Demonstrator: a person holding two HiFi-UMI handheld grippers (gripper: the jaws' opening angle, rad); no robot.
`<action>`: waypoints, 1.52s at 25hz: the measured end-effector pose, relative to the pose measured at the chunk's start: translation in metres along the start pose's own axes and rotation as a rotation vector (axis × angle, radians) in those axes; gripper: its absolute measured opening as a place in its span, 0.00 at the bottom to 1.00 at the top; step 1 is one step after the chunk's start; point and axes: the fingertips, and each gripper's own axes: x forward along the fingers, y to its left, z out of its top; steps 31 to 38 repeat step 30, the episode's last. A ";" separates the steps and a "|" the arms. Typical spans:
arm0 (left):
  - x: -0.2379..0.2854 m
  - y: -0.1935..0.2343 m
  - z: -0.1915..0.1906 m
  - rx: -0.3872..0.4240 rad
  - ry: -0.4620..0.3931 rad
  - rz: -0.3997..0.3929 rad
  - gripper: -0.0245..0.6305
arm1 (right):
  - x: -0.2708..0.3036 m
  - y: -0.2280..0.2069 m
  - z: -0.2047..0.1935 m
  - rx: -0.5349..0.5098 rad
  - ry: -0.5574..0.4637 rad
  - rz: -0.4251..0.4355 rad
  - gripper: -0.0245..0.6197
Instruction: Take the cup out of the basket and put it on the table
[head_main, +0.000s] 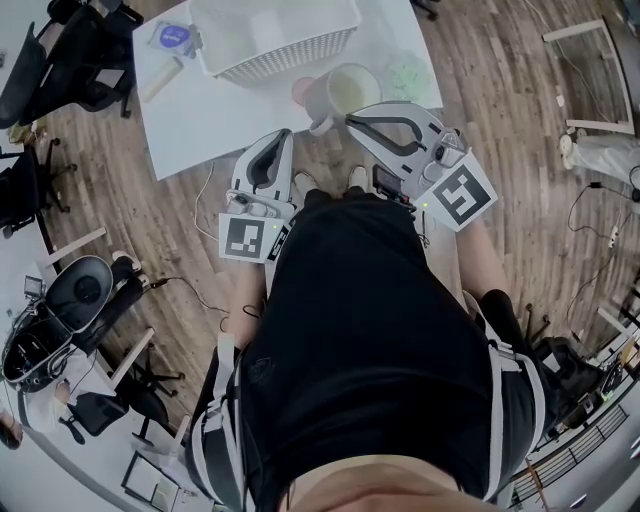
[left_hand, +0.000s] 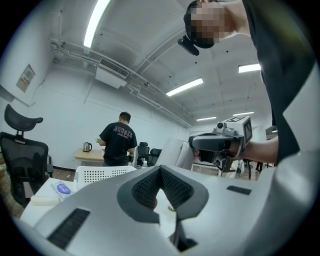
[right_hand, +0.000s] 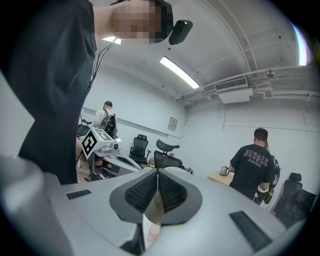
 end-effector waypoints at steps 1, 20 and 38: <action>0.000 -0.001 0.001 0.002 -0.003 0.000 0.07 | -0.001 -0.001 -0.001 -0.001 0.002 -0.002 0.08; 0.008 -0.013 0.020 0.038 -0.022 -0.008 0.07 | -0.004 -0.006 -0.005 0.023 -0.036 0.002 0.07; 0.013 -0.012 0.019 0.038 -0.023 -0.013 0.07 | -0.001 -0.011 -0.012 0.019 -0.020 0.006 0.07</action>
